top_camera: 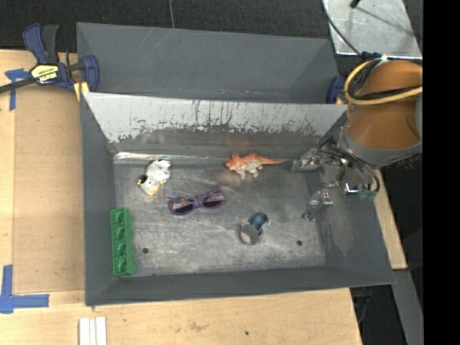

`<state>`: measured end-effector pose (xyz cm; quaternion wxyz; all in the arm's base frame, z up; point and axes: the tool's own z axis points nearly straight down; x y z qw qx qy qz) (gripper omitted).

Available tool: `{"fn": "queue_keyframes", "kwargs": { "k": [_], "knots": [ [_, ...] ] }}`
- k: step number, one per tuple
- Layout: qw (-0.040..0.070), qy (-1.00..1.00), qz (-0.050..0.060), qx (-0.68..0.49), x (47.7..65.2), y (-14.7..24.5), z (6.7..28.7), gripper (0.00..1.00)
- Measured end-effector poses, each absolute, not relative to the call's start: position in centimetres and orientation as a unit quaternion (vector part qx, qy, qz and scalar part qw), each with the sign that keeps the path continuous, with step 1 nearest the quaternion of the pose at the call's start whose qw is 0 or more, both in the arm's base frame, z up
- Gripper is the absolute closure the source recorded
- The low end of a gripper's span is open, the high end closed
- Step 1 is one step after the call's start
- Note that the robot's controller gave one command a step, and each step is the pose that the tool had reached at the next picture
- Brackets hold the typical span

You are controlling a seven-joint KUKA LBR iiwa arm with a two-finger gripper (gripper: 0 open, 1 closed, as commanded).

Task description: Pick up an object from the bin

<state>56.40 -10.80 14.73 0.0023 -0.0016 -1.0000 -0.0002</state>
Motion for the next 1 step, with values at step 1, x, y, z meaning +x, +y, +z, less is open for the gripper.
{"fn": "queue_keyframes", "kwargs": {
  "k": [1],
  "knots": [
    [-0.002,-1.0,0.0,0.0,56.6,-10.77,15.18,0.0]
  ]
}}
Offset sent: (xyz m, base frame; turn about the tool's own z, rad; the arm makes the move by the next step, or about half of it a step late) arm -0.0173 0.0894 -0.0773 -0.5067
